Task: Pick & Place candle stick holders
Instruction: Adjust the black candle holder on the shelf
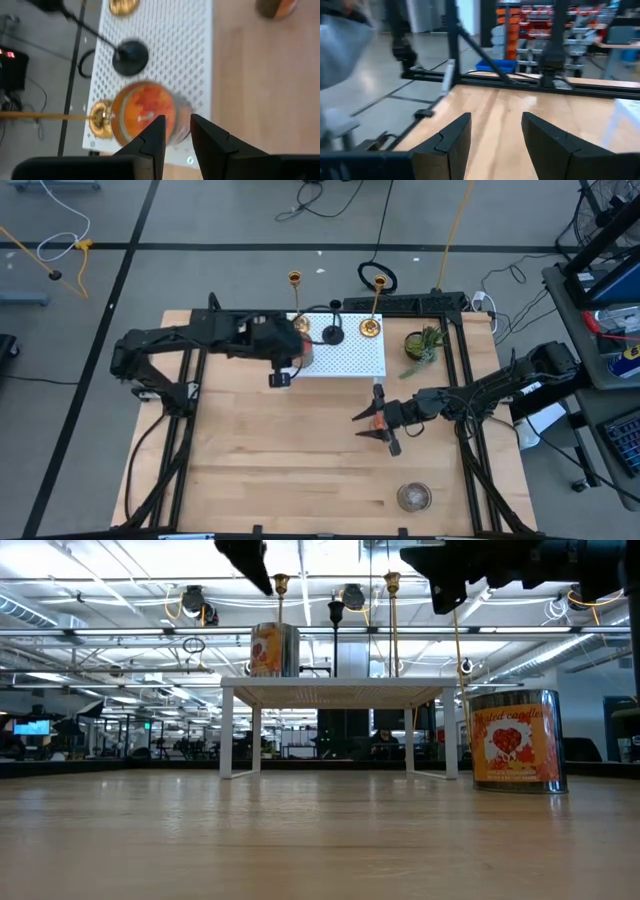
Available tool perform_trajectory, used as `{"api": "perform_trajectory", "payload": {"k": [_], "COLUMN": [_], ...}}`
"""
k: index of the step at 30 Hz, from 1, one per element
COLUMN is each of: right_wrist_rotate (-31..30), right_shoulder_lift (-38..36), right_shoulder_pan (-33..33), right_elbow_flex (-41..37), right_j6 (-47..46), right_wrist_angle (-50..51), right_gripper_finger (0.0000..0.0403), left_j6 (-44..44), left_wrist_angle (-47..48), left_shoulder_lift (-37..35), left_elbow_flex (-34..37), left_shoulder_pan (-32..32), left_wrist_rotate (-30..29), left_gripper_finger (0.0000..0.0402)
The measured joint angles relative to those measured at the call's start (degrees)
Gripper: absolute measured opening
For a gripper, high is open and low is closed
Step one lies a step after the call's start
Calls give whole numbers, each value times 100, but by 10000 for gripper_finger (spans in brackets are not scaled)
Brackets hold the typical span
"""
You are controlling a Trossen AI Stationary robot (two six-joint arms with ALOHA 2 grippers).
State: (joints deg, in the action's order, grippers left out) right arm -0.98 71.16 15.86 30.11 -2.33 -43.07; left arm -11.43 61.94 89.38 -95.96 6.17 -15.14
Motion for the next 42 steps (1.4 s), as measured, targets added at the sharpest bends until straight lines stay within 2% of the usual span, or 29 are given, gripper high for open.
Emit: {"api": "perform_trajectory", "payload": {"k": [6, 9, 12, 14, 16, 20, 23, 27, 31, 38, 42], "right_wrist_rotate": [-1066, -1583, -1994, -1995, -1854, -1684, -1881, -1963, -2446, -2431, -1987], "right_shoulder_lift": [0, 0, 2, 55, 318, 1033, 1515, 1912, 2145, 2261, 2260], "right_shoulder_pan": [-6, -48, -204, -361, -488, -680, -985, -1484, -1932, -2586, -2816], "right_elbow_flex": [-2, 0, 0, 0, 19, 232, 623, 1391, 1870, 1930, 1932], "right_j6": [-132, -132, -124, -149, -140, -132, -123, -184, -140, -382, -446], "right_wrist_angle": [-23, -159, -385, -704, -1263, -2148, -1763, -647, 297, 348, 247], "right_gripper_finger": [157, 123, 70, 30, 8, 7, 2, 2, 1, 1, 1], "left_j6": [-80, -50, -148, -199, -183, 371, 405, 451, 430, 406, 400], "left_wrist_angle": [-381, -651, -807, -1060, -1086, -1349, -1430, -1378, -1337, -1243, -1243], "left_shoulder_lift": [-618, -877, -1133, -1245, -1315, -1362, -1388, -1374, -1381, -1376, -1376], "left_elbow_flex": [-4, -3, 2, -10, -3, -2, -2, -2, -2, 0, 0], "left_shoulder_pan": [-546, -866, -1179, -1342, -1470, -1573, -1617, -1617, -1617, -1588, -1590], "left_wrist_rotate": [-223, -953, -1827, -2262, -2680, -3781, -4358, -4501, -4492, -4523, -4492], "left_gripper_finger": [77, 61, 46, 37, 29, 9, 4, 14, 5, 19, 10]}}
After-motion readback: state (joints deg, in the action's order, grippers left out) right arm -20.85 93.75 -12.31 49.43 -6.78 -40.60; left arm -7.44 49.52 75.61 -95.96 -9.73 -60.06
